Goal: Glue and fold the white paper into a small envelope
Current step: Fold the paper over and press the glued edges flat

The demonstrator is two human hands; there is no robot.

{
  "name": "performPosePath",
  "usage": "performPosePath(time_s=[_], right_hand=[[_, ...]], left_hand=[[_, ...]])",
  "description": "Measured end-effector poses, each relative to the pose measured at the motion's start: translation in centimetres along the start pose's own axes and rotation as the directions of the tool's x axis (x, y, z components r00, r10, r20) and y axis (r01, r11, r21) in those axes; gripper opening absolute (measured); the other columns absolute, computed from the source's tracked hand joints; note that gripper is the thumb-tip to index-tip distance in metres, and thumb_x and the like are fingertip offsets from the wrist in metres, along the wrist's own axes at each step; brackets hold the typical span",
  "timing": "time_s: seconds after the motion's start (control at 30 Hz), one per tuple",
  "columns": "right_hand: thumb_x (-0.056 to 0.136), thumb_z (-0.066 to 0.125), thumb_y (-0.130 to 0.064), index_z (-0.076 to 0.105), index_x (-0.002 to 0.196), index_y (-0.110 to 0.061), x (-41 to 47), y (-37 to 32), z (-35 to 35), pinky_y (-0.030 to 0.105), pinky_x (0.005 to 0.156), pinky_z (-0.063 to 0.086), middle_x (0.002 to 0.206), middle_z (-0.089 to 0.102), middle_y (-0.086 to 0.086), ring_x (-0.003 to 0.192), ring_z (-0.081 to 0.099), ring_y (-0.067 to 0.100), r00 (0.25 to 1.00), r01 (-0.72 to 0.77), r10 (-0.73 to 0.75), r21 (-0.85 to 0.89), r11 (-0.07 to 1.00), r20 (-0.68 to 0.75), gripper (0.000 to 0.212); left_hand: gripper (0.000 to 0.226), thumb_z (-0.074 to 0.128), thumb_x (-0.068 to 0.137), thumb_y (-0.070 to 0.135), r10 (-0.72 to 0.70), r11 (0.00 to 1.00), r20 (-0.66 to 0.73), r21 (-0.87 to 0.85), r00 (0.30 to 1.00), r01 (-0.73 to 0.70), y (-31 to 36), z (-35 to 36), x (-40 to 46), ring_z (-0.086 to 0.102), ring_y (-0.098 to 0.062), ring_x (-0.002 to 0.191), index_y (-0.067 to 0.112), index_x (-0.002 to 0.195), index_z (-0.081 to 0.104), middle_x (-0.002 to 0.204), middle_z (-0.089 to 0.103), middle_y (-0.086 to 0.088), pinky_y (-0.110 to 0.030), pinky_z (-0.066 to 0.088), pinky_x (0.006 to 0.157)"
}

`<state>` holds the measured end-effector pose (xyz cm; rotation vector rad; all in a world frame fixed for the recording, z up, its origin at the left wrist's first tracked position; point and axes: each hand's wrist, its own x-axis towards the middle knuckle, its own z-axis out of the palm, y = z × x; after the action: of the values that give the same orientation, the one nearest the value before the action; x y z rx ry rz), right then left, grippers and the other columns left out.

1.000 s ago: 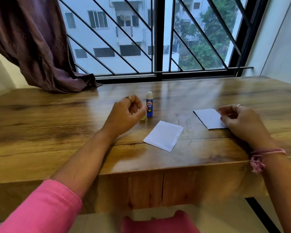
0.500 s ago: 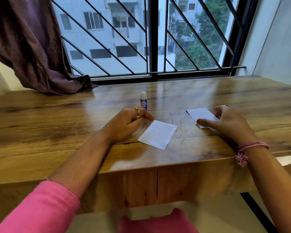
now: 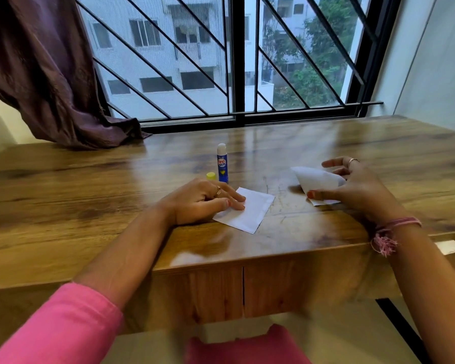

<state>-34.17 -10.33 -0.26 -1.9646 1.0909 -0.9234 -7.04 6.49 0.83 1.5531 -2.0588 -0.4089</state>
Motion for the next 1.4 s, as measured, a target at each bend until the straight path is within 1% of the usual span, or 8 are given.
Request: performPosePath(time_s=[0.17, 0.3, 0.73, 0.87, 1.03, 1.27, 1.33, 1.4], right_hand=[[0.054, 0.091, -0.028, 0.058, 0.1, -0.034, 0.1, 0.6, -0.3, 0.047, 0.089, 0.051, 0.12, 0.057, 0.008, 0.107, 0.056, 0.024, 0.999, 0.008, -0.008, -0.007, 1.0, -0.04, 0.057], [0.064, 0.086, -0.024, 0.063, 0.098, -0.028, 0.4, 0.6, -0.1, 0.024, 0.056, 0.046, 0.118, 0.058, 0.008, 0.082, 0.058, 0.011, 0.998, 0.008, -0.008, 0.005, 1.0, -0.066, 0.041], [0.081, 0.073, -0.018, 0.067, 0.1, -0.018, 0.1, 0.0, 0.0, 0.029, 0.061, 0.05, 0.109, 0.065, 0.013, 0.079, 0.063, 0.022, 0.998, -0.018, 0.021, 0.051, 0.999, -0.061, 0.021], [0.083, 0.07, -0.013, 0.068, 0.097, -0.015, -0.1, -0.3, 0.0, 0.032, 0.064, 0.053, 0.1, 0.068, 0.015, 0.075, 0.063, 0.02, 0.996, -0.047, 0.058, 0.156, 0.987, -0.065, 0.014], [0.082, 0.07, -0.009, 0.068, 0.098, -0.011, -0.3, -0.5, 0.1, 0.031, 0.067, 0.051, 0.098, 0.068, 0.018, 0.078, 0.061, 0.023, 0.995, -0.052, 0.069, 0.213, 0.976, -0.073, 0.016], [0.082, 0.07, -0.009, 0.068, 0.098, -0.012, -0.3, -0.6, 0.1, 0.039, 0.073, 0.053, 0.098, 0.068, 0.02, 0.079, 0.062, 0.026, 0.996, -0.053, 0.068, 0.216, 0.975, -0.061, 0.016], [0.082, 0.07, -0.01, 0.069, 0.097, -0.013, -0.3, -0.6, 0.1, 0.041, 0.075, 0.053, 0.098, 0.069, 0.019, 0.08, 0.063, 0.025, 0.996, -0.047, 0.062, 0.21, 0.977, -0.062, 0.015], [0.082, 0.071, -0.01, 0.069, 0.097, -0.013, -0.3, -0.6, 0.2, 0.044, 0.079, 0.054, 0.1, 0.069, 0.019, 0.082, 0.064, 0.026, 0.996, -0.048, 0.062, 0.21, 0.977, -0.06, 0.015]], left_hand=[[0.051, 0.04, 0.085, 0.053, -0.011, 0.996, 0.033, 0.092, 0.999, 0.008, 0.7, -0.1, 0.0, 0.054, -0.004, 0.115, 0.019, 0.103, 0.075, 0.123, 0.062, 0.011, -0.038, 0.045, 0.096], [0.075, 0.033, 0.078, 0.067, -0.027, 0.983, 0.048, 0.185, 0.998, 0.018, 1.1, 0.0, 0.1, 0.053, -0.002, 0.111, 0.008, 0.099, 0.075, 0.124, 0.057, 0.017, -0.035, 0.046, 0.091], [0.071, 0.022, 0.081, 0.066, -0.137, 0.956, -0.024, 0.26, 0.99, 0.138, 2.6, 1.8, -0.1, 0.048, 0.003, 0.098, 0.022, 0.107, 0.073, 0.112, 0.054, 0.017, -0.019, 0.039, 0.084], [0.055, 0.03, 0.096, 0.053, -0.221, 0.926, -0.049, 0.302, 0.974, 0.225, 3.7, 2.9, 0.3, 0.052, -0.008, 0.092, 0.019, 0.1, 0.073, 0.107, 0.052, 0.009, -0.033, 0.044, 0.082], [0.055, 0.024, 0.095, 0.051, -0.253, 0.88, -0.107, 0.388, 0.962, 0.275, 5.8, 4.3, 1.3, 0.054, -0.021, 0.081, 0.022, 0.069, 0.062, 0.099, 0.047, 0.001, -0.034, 0.043, 0.071], [0.05, 0.03, 0.097, 0.046, -0.207, 0.881, -0.235, 0.379, 0.95, 0.285, 6.4, 5.8, 1.4, 0.057, -0.025, 0.078, 0.028, 0.058, 0.055, 0.093, 0.043, 0.003, -0.032, 0.039, 0.061], [0.046, 0.029, 0.095, 0.046, -0.19, 0.905, -0.241, 0.333, 0.952, 0.265, 6.0, 5.7, 1.1, 0.059, -0.023, 0.086, 0.03, 0.072, 0.065, 0.102, 0.049, 0.006, -0.033, 0.046, 0.07], [0.051, 0.025, 0.088, 0.045, -0.166, 0.926, -0.265, 0.289, 0.95, 0.242, 5.7, 5.5, 0.9, 0.057, -0.016, 0.097, 0.031, 0.115, 0.066, 0.117, 0.051, 0.01, -0.033, 0.049, 0.08]])
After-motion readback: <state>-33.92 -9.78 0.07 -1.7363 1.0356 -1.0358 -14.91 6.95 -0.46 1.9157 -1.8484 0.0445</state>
